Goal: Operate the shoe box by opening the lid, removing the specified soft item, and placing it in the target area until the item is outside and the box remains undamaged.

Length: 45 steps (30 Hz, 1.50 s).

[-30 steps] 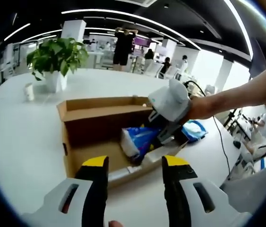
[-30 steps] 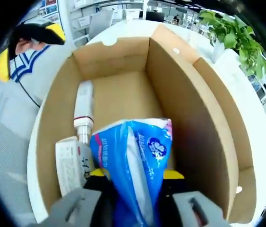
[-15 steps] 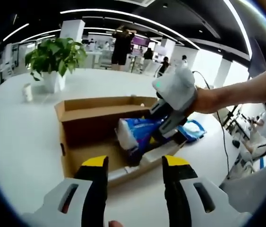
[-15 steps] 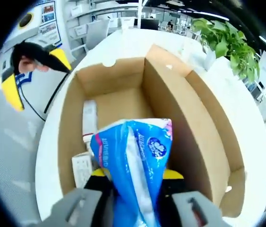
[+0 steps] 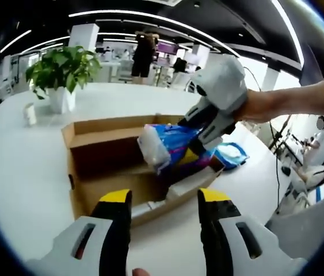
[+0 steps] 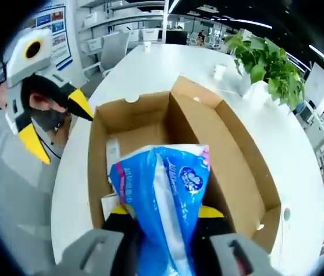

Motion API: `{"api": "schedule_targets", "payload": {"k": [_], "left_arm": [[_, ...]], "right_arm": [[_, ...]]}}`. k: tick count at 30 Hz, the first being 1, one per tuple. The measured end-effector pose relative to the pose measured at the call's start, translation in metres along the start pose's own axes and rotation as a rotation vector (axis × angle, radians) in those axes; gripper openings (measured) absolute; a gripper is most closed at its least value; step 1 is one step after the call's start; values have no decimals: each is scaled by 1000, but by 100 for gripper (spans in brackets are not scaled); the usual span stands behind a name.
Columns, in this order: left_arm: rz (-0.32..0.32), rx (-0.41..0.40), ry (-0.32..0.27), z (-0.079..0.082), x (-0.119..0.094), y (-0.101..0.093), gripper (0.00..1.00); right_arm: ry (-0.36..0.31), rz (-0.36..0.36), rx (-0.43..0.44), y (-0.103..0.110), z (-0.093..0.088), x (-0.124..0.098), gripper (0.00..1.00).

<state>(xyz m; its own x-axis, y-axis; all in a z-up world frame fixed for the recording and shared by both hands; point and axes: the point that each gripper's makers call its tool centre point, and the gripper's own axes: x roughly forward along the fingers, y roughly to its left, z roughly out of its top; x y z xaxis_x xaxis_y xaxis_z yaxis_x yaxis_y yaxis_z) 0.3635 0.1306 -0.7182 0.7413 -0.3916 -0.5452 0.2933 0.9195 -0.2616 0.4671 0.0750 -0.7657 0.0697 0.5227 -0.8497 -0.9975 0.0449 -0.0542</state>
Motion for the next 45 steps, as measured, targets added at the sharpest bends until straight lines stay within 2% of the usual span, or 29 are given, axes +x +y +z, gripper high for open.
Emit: {"api": "schedule_targets", "payload": {"k": [13,22,30,36,39,45], "left_arm": [[-20,10,6,-2,-2,-13,47],[-28,1,17,-6,-2,-17,48],[-39,30,23,-5,-1,-26,49],[-48,44,32,-7,1,-28,49],[-52,45,37,-8,2,-28,49],[-69,60,48,-9,7,-31,49]], "right_arm": [[-10,-28,-30,3,7,-28,30],[-16,-47,-13,-3,1,-45,30],[-13,-72,-2,-7,-17,-64,30],[-8,-95,28,-11,-37,-78,30],[-17,-94,64,-5,-46,-86,30],[-12,-108,79,2,-62,-96,30]]}}
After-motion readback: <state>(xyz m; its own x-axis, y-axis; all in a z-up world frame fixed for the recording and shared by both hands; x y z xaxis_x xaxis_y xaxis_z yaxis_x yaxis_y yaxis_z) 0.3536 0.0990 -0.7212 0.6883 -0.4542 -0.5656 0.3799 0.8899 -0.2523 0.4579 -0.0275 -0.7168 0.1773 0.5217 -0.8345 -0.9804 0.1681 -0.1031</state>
